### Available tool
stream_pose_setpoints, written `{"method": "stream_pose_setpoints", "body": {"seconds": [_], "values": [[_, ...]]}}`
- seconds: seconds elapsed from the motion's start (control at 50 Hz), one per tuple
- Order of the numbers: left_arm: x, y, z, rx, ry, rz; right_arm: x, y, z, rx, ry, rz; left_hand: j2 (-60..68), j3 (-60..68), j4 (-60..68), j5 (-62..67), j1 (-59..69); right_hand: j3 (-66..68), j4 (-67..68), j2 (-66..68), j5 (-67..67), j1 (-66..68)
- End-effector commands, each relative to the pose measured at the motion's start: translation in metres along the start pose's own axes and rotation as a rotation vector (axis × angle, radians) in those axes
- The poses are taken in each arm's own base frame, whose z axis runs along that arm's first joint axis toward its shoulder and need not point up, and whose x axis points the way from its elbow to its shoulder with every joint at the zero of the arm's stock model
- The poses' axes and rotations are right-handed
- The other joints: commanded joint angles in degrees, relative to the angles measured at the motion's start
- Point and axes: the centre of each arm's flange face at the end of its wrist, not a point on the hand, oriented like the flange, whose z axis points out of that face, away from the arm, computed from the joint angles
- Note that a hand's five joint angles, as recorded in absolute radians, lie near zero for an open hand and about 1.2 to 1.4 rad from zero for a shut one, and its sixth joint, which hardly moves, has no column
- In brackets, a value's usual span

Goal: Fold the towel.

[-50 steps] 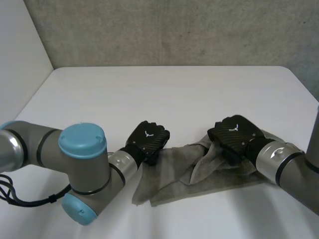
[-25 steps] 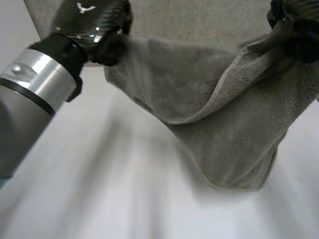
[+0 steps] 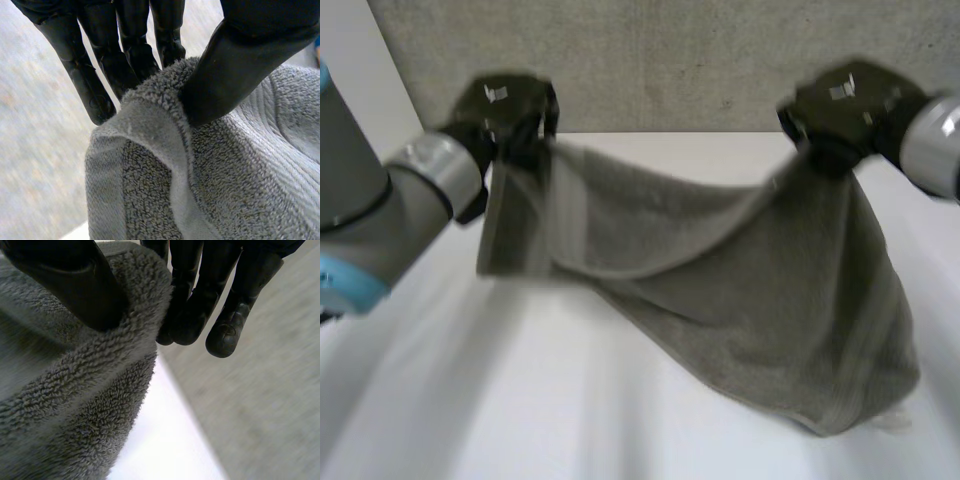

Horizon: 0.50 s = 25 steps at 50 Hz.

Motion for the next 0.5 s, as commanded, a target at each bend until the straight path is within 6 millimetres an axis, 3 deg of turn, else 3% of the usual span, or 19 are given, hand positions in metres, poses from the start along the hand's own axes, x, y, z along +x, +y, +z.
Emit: {"method": "stream_pose_setpoints", "body": {"seconds": [0.02, 0.06, 0.08, 0.12, 0.2, 0.24, 0.26, 0.3, 0.32, 0.34, 0.36, 0.4, 0.42, 0.46, 0.48, 0.5], "values": [[-0.021, -0.085, 0.024, 0.284, -0.078, -0.028, 0.038, -0.068, 0.018, 0.381, 0.279, 0.188, 2.9, 3.8, 2.3, 7.1, 8.2, 3.3, 3.3, 6.2, 5.0, 4.9], [-0.041, -0.120, 0.023, 0.407, -0.114, -0.110, 0.061, -0.095, 0.005, 0.590, 0.346, 0.307, 2.9, 3.8, 2.3, 7.1, 8.2, 3.3, 3.3, 6.2, 5.0, 4.9], [-0.041, -0.120, 0.023, 0.408, -0.114, -0.110, 0.061, -0.095, 0.005, 0.591, 0.346, 0.308, 2.9, 3.8, 2.3, 7.1, 8.2, 3.3, 3.3, 6.2, 5.0, 4.9], [-0.066, -0.141, 0.020, 0.487, -0.133, -0.211, 0.069, -0.116, -0.017, 0.725, 0.337, 0.390, 2.9, 3.8, 2.3, 7.1, 8.2, 3.3, 3.3, 6.2, 5.0, 4.9], [-0.083, -0.136, 0.022, 0.474, -0.123, -0.305, 0.060, -0.109, -0.017, 0.692, 0.256, 0.387, 2.9, 3.8, 2.3, 7.1, 8.2, 3.3, 3.3, 6.2, 5.0, 4.9], [-0.084, -0.104, 0.026, 0.356, -0.095, -0.377, 0.036, -0.083, -0.009, 0.571, 0.115, 0.332, 2.9, 3.8, 2.3, 7.1, 8.2, 3.3, 3.3, 6.2, 5.0, 4.9], [-0.084, -0.104, 0.026, 0.356, -0.095, -0.377, 0.036, -0.083, -0.009, 0.571, 0.114, 0.332, 2.9, 3.8, 2.3, 7.1, 8.2, 3.3, 3.3, 6.2, 5.0, 4.9], [-0.079, -0.055, 0.027, 0.195, -0.075, -0.413, 0.002, -0.056, -0.004, 0.467, -0.020, 0.227, 2.9, 3.8, 2.3, 7.1, 8.2, 3.3, 3.3, 6.2, 5.0, 4.9], [-0.079, -0.055, 0.027, 0.194, -0.075, -0.414, 0.002, -0.055, -0.004, 0.467, -0.021, 0.227, 2.9, 3.8, 2.3, 7.1, 8.2, 3.3, 3.3, 6.2, 5.0, 4.9], [-0.081, -0.029, 0.026, 0.115, -0.078, -0.423, -0.013, -0.041, -0.004, 0.421, -0.067, 0.166, 2.9, 3.8, 2.3, 7.1, 8.2, 3.3, 3.3, 6.2, 5.0, 4.9], [-0.081, -0.029, 0.026, 0.115, -0.078, -0.423, -0.014, -0.041, -0.004, 0.420, -0.067, 0.166, 2.9, 3.8, 2.3, 7.1, 8.2, 3.3, 3.3, 6.2, 5.0, 4.9], [-0.085, 0.020, 0.016, -0.032, -0.090, -0.420, -0.037, -0.005, -0.001, 0.313, -0.104, 0.053, 2.9, 3.8, 2.3, 7.1, 8.2, 3.3, 3.3, 6.2, 5.0, 4.9], [-0.085, 0.020, 0.016, -0.032, -0.090, -0.420, -0.037, -0.005, -0.001, 0.312, -0.105, 0.052, 2.9, 3.8, 2.3, 7.1, 8.2, 3.3, 3.3, 6.2, 5.0, 4.9], [-0.078, 0.063, 0.004, -0.166, -0.068, -0.387, -0.055, 0.026, -0.003, 0.222, -0.135, -0.032, 2.9, 3.8, 2.3, 7.1, 8.2, 3.3, 3.3, 6.2, 5.0, 4.9], [-0.078, 0.063, 0.004, -0.167, -0.067, -0.387, -0.055, 0.026, -0.003, 0.222, -0.135, -0.032, 2.9, 3.8, 2.3, 7.1, 8.2, 3.3, 3.3, 6.2, 5.0, 4.9], [-0.074, 0.081, -0.002, -0.226, -0.051, -0.363, -0.062, 0.039, -0.005, 0.186, -0.151, -0.061, 2.9, 3.8, 2.3, 7.1, 8.2, 3.3, 3.3, 6.2, 5.0, 4.9]]}}
